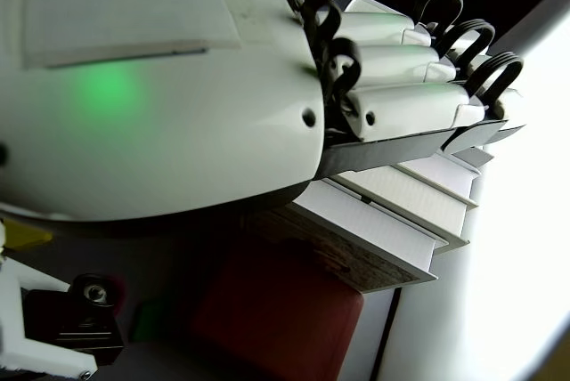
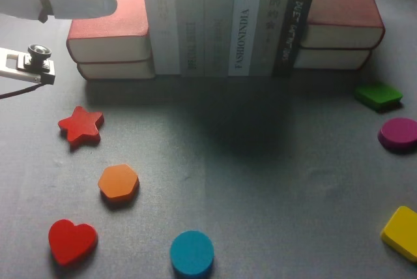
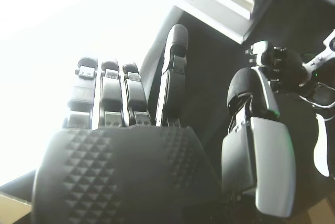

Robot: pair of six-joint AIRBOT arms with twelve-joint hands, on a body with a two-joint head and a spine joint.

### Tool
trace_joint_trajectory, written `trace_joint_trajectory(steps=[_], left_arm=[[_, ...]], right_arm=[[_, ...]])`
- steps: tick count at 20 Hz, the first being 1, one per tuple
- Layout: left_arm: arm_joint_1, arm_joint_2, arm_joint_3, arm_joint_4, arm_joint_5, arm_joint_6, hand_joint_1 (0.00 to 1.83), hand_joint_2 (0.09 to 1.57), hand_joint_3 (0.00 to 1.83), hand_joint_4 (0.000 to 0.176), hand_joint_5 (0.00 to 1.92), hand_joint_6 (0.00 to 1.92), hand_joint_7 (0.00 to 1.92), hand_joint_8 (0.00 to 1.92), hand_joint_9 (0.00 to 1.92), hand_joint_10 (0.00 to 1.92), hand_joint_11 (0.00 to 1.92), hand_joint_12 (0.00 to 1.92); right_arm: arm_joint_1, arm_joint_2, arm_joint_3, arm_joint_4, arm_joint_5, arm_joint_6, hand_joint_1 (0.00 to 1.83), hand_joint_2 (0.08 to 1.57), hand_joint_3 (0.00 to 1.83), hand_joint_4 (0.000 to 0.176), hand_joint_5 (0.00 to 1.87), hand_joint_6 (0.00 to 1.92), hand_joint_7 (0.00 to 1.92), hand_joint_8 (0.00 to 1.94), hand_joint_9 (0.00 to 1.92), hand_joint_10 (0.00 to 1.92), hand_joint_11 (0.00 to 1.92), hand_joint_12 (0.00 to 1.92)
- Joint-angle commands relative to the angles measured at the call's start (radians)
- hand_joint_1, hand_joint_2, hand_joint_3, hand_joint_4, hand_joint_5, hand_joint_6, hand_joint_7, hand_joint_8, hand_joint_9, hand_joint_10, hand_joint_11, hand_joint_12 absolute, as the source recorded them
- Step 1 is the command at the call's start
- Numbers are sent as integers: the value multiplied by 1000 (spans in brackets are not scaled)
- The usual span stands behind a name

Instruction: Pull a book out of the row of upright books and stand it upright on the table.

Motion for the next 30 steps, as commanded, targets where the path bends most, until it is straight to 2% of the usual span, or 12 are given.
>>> trace_joint_trajectory(steps=[1, 7, 9, 13, 15, 16, 20, 22, 27, 28, 29, 30], left_arm=[[-15, -5, 4, -70, -97, -8, 1003, 918, 0, 0, 573, 1, 402, 3, 384, 9, 0, 992], [-23, -13, 11, -66, -103, -8, 1002, 927, 2, 0, 564, 1, 412, 6, 364, 5, 0, 893], [-27, -17, 13, -62, -103, -8, 1008, 918, 0, 0, 573, 3, 445, 11, 406, 16, 0, 913], [-34, -23, 18, -53, -105, -8, 1022, 917, 0, 0, 557, 0, 439, 0, 390, 2, 0, 900], [-33, -23, 18, -53, -104, -8, 1032, 918, 0, 0, 556, 0, 455, 5, 396, 4, 0, 924], [-33, -23, 18, -53, -104, -8, 1064, 926, 2, 0, 550, 0, 446, 0, 399, 2, 0, 952], [-26, -25, 18, -58, -106, -8, 1070, 920, 0, 0, 565, 5, 484, 8, 439, 11, 0, 1005], [-24, -25, 17, -61, -106, -8, 1075, 920, 0, 0, 564, 4, 477, 3, 432, 6, 0, 1003], [-6, -22, 11, -78, -108, -8, 1102, 946, 5, 0, 573, 4, 478, 2, 427, 2, 0, 924], [-4, -22, 11, -80, -109, -8, 1128, 948, 5, 0, 569, 1, 482, 2, 428, 2, 0, 872], [-3, -22, 10, -81, -108, -8, 1144, 945, 3, 0, 570, 1, 473, 1, 423, 0, 0, 840], [-2, -21, 9, -81, -107, -8, 1133, 935, 0, 0, 576, 4, 495, 10, 428, 3, 0, 833]], right_arm=[[5, -1, 7, 54, 42, 0, 235, 1146, 4, 144, 674, 7, 0, 0, 0, 0, 0, 0], [-28, -36, 47, 111, 55, -28, 223, 1142, 0, 148, 654, 1, 0, 0, 0, 0, 0, 0], [-43, -50, 68, 126, 55, -28, 227, 1176, 13, 114, 649, 0, 0, 0, 0, 0, 0, 0], [-61, -73, 95, 147, 56, -28, 291, 1195, 7, 97, 644, 8, 0, 0, 0, 0, 0, 0], [-69, -74, 95, 148, 57, -28, 316, 1174, 0, 119, 656, 10, 0, 0, 0, 0, 0, 0], [-72, -74, 94, 148, 57, -28, 304, 1165, 0, 155, 654, 7, 0, 0, 0, 0, 0, 0], [-87, -67, 80, 138, 64, -28, 323, 1155, 0, 141, 684, 14, 0, 0, 0, 0, 0, 0], [-92, -59, 60, 112, 66, -28, 263, 1144, 0, 172, 665, 3, 0, 0, 0, 0, 0, 0], [-102, -7, -26, 59, 86, -28, 243, 1138, 0, 175, 648, 10, 0, 0, 0, 0, 0, 0], [-102, 5, -44, 46, 89, -28, 194, 1136, 0, 150, 654, 11, 0, 0, 0, 0, 0, 0], [-102, 19, -68, 33, 98, -28, 188, 1119, 0, 151, 659, 12, 0, 0, 0, 0, 0, 0], [-101, 30, -86, 27, 107, -28, 207, 1121, 0, 113, 653, 8, 0, 0, 0, 0, 0, 0]])
